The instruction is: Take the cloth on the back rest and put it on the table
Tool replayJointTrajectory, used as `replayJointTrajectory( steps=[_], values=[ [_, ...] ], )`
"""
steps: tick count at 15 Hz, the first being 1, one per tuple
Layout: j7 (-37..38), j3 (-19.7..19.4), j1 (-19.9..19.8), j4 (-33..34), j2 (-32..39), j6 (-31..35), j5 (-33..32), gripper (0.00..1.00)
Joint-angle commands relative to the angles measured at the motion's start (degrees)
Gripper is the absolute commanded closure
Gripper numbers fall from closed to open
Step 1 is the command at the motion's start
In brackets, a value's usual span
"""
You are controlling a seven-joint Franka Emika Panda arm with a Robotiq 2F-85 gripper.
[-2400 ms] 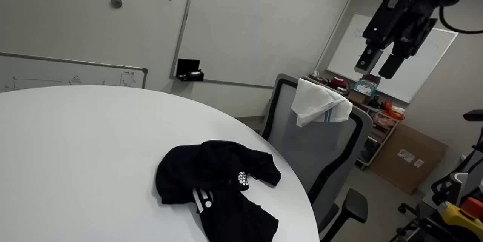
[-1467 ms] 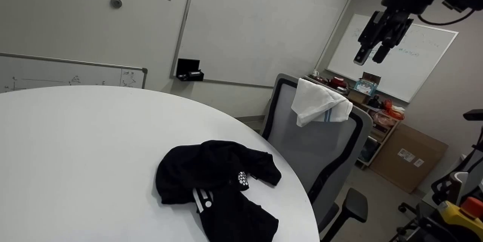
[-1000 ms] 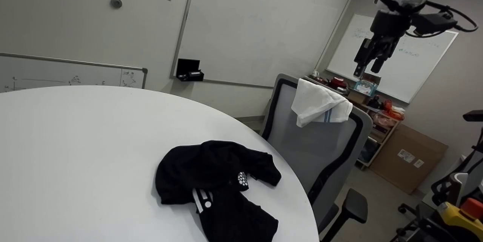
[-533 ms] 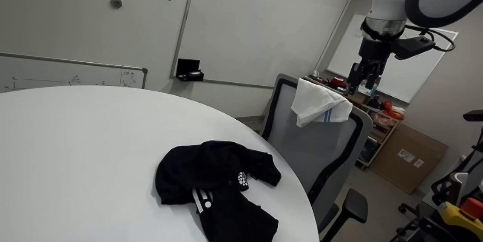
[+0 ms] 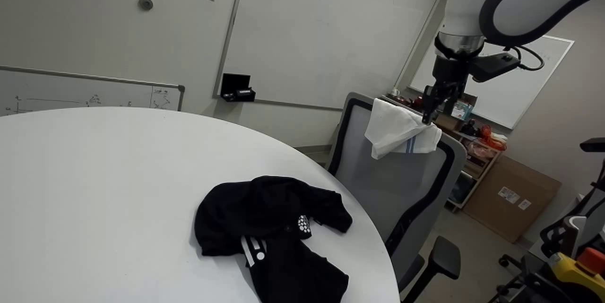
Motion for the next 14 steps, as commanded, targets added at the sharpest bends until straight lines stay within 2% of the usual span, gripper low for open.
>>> replayJointTrajectory(
  steps=[1, 3, 5, 14],
  values=[
    [1.42, -1.51, 1.76, 3.48, 3.97, 0.66, -1.04, 0.0],
    [1.54, -1.91, 2.15, 4.56, 5.41, 0.64, -0.83, 0.02],
    [1.57, -2.23, 2.54, 5.38, 6.55, 0.58, -0.56, 0.2],
    [1.73, -3.31, 3.76, 7.93, 8.61, -0.03, 0.02, 0.89]
  ],
)
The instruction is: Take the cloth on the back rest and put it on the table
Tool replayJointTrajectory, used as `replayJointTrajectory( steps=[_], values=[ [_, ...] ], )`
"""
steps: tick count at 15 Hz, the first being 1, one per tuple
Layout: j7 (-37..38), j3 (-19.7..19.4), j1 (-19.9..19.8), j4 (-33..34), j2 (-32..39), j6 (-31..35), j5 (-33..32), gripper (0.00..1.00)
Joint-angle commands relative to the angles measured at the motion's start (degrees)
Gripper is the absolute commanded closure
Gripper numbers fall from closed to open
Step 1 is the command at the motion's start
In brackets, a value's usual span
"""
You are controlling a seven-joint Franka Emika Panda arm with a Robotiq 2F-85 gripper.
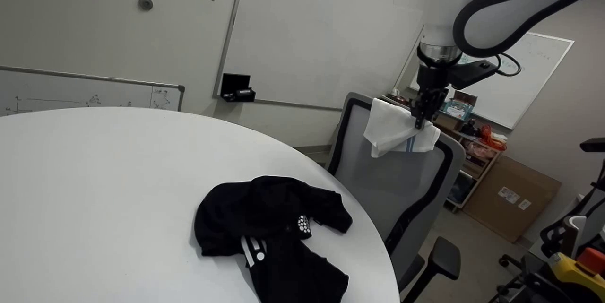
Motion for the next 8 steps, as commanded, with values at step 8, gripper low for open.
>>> replayJointTrajectory(
  steps=[8],
  values=[
    [0.29, -0.81, 2.06, 3.22, 1.43, -0.74, 0.1, 0.81]
  ],
)
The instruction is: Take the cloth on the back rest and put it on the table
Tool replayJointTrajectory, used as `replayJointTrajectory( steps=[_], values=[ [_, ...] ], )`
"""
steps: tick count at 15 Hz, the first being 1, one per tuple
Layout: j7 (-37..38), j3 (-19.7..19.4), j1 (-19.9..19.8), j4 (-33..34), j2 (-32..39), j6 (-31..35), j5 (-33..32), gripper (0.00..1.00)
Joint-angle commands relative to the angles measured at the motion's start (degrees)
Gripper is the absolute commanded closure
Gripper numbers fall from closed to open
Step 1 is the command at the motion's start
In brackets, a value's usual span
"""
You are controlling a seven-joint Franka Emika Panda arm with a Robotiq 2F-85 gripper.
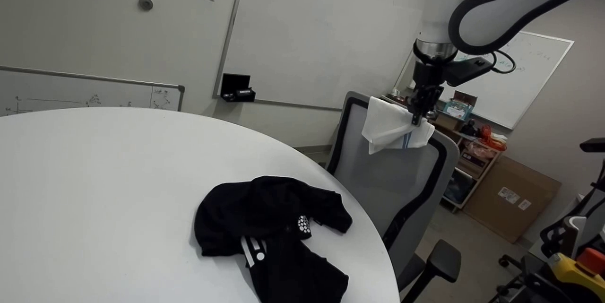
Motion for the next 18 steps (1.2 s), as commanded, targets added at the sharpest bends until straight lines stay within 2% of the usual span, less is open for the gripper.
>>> replayJointTrajectory(
  steps=[1, 2, 5, 7, 8, 11, 12, 13, 15, 16, 17, 18],
  values=[
    [0.33, -0.62, 1.4, 1.35, 0.49, -0.75, 0.07, 0.53],
    [0.22, -0.53, 1.5, 1.26, 0.28, -0.85, 0.18, 0.53],
    [0.16, -0.33, 2.08, 1.29, -0.14, -0.96, 0.09, 0.32],
    [-0.03, -0.15, 2.59, 1.38, -0.43, -1.05, 0.21, 0.69],
    [-0.03, -0.08, 2.86, 1.38, -0.51, -1.1, 0.21, 0.7],
    [0.07, -0.06, 3.48, 1.5, -0.36, -1.14, 0.01, 0.93],
    [0.05, -0.08, 3.62, 1.54, -0.3, -1.22, -0.02, 0.99],
    [0.08, -0.09, 3.72, 1.51, -0.29, -1.2, -0.04, 1.0],
    [0.1, -0.17, 3.84, 1.54, -0.26, -1.54, -0.08, 1.0],
    [0.08, -0.2, 3.86, 1.53, -0.29, -1.78, -0.09, 0.9],
    [0.1, -0.23, 3.88, 1.53, -0.32, -2.07, -0.14, 0.73],
    [0.11, -0.27, 3.88, 1.53, -0.26, -2.4, -0.2, 0.66]
  ],
)
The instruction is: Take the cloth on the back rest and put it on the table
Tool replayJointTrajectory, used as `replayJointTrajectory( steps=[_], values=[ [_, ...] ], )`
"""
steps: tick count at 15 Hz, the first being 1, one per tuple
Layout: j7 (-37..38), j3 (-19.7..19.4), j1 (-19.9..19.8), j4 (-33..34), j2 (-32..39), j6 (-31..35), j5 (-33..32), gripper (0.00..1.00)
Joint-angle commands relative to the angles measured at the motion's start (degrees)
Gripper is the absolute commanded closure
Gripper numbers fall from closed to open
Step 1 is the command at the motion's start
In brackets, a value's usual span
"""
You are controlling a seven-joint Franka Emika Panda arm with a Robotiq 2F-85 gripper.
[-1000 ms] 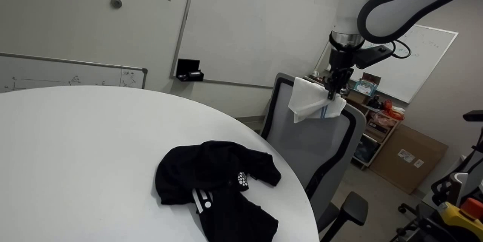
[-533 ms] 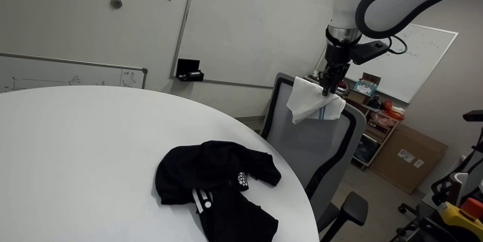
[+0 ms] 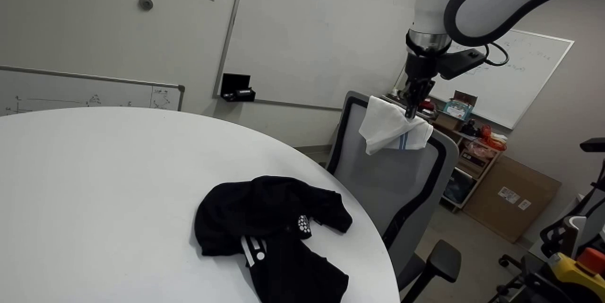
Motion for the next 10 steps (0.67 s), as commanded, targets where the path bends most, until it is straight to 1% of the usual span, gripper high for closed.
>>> replayJointTrajectory(
  steps=[1, 2, 4, 7, 8, 9, 10],
  values=[
    [0.18, -0.4, 0.67, 0.54, -0.11, -2.22, -0.37, 0.6],
    [0.32, -0.45, 0.71, 0.5, 0.03, -2.65, -0.56, 0.51],
    [0.42, -0.44, 0.7, 0.47, 0.15, -3.33, -0.69, 0.37],
    [0.79, -0.47, 0.77, 0.34, 0.73, -3.95, -1.13, 0.13],
    [1.0, -0.51, 0.8, 0.25, 0.97, -4.06, -1.32, 0.15],
    [0.95, -0.49, 0.77, 0.21, 1.23, -4.22, -1.25, 0.32],
    [1.09, -0.54, 0.77, 0.18, 1.54, -4.24, -1.35, 0.45]
  ],
)
